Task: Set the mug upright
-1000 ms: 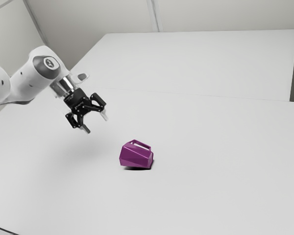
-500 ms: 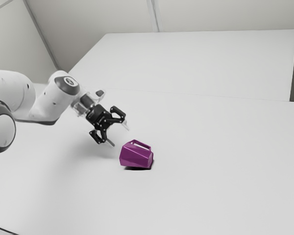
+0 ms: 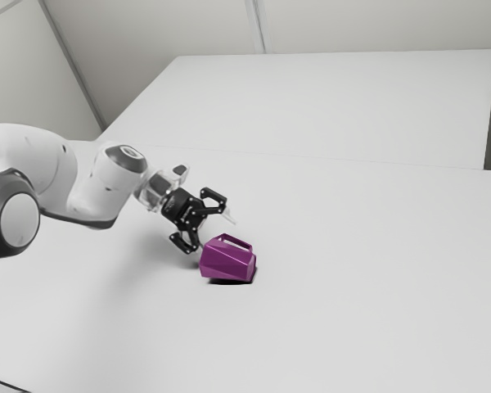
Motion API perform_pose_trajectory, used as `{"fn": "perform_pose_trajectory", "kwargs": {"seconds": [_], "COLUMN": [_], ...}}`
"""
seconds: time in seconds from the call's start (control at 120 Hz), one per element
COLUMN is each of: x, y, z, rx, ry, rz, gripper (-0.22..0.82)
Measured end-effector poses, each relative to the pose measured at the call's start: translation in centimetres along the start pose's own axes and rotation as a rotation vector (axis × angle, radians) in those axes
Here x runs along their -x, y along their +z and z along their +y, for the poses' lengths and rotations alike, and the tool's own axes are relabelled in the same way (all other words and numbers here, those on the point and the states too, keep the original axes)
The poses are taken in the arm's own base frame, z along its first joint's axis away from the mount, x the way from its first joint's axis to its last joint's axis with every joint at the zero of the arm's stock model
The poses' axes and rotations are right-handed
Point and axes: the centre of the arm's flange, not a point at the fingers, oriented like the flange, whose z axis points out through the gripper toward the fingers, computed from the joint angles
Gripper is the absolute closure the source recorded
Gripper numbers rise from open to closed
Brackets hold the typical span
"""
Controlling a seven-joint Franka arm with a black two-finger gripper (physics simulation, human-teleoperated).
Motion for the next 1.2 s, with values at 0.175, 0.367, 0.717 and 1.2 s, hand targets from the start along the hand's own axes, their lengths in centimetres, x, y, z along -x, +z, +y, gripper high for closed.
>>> {"fn": "perform_pose_trajectory", "kwargs": {"seconds": [0.175,0.367,0.717,1.2], "x": [-0.2,-0.2,0.2,6.9], "y": [0.8,0.9,0.4,-2.3], "z": [0.0,0.0,2.0,8.8], "rx": [0.013,-0.014,-0.036,-0.774], "ry": [-0.008,0.002,0.035,0.458], "rz": [-0.003,-0.003,0.015,0.235], "gripper": [0.23,0.60,0.76,0.79]}}
